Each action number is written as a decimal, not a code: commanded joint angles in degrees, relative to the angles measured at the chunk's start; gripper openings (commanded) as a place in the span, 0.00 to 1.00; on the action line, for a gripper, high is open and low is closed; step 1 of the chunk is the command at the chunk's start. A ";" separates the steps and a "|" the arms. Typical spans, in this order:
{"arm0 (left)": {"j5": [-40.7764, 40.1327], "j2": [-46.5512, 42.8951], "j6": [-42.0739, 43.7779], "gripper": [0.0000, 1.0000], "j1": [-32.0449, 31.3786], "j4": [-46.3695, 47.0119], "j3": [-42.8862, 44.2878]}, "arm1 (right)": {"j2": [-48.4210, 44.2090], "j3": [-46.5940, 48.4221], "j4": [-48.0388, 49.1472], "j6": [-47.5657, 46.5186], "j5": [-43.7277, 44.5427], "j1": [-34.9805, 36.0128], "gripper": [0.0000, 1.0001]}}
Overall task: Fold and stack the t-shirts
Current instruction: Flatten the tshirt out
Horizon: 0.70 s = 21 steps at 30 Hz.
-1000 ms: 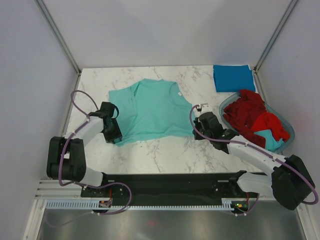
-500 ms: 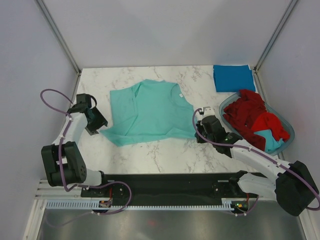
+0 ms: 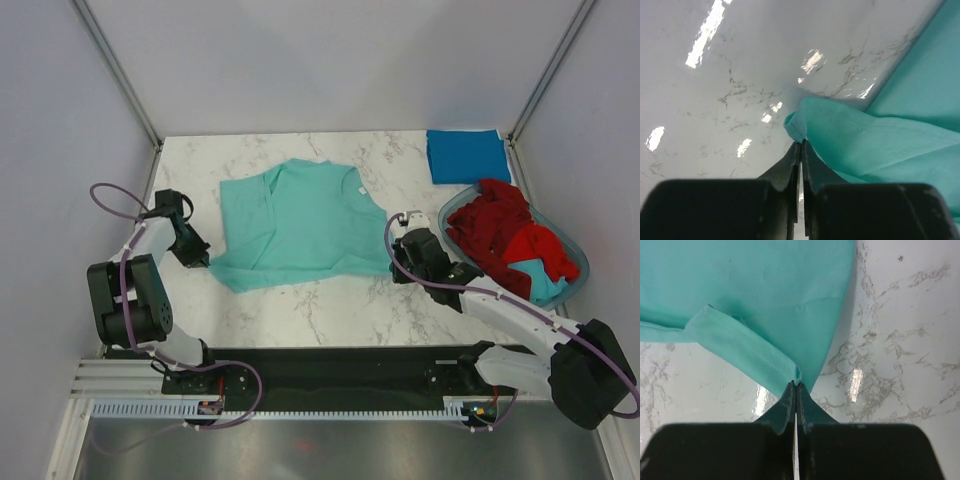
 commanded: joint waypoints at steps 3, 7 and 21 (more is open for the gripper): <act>9.55 -0.09 -1.02 0.02 0.07 2.92 15.34 | 8.04 17.24 2.63 1.14 5.08 -1.82 0.00; 16.49 2.19 -6.28 0.02 -0.28 3.28 33.81 | 16.41 34.23 10.07 -8.35 12.29 -4.45 0.00; 16.61 -2.79 -14.92 0.02 -0.02 3.71 53.71 | 21.65 63.39 10.27 -24.72 0.62 -10.97 0.00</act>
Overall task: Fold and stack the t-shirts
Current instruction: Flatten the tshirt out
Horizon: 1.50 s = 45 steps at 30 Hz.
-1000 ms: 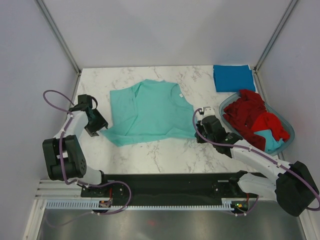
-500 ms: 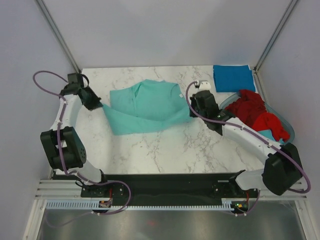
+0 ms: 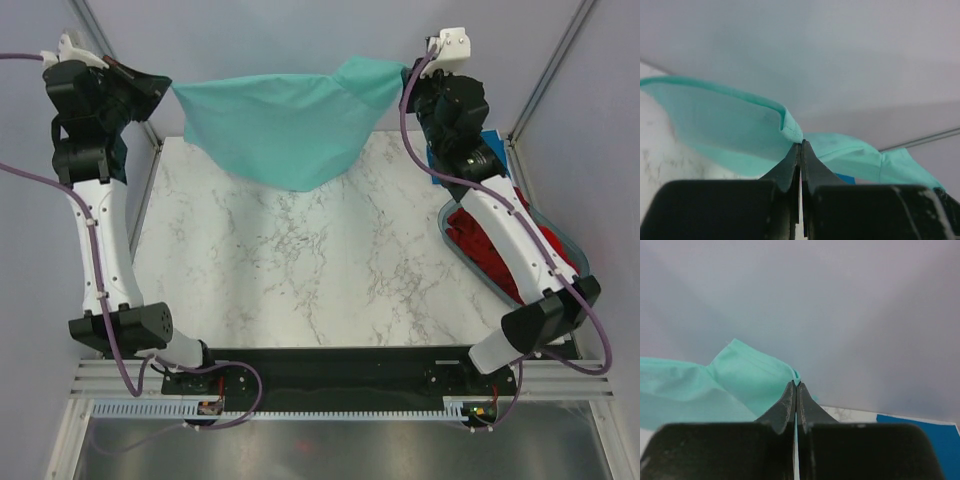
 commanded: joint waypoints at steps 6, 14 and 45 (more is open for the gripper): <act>-8.88 -21.38 2.73 0.02 0.18 -3.41 -46.27 | -21.48 -30.97 -1.72 -1.48 -5.84 0.47 0.00; -19.15 -29.84 -1.05 0.02 0.27 -3.15 -76.84 | -33.92 -61.90 -5.76 20.12 -7.67 0.91 0.00; -23.47 -27.20 -15.64 0.68 1.59 -3.32 -82.66 | -38.05 -75.30 -6.74 25.51 -14.28 6.00 0.00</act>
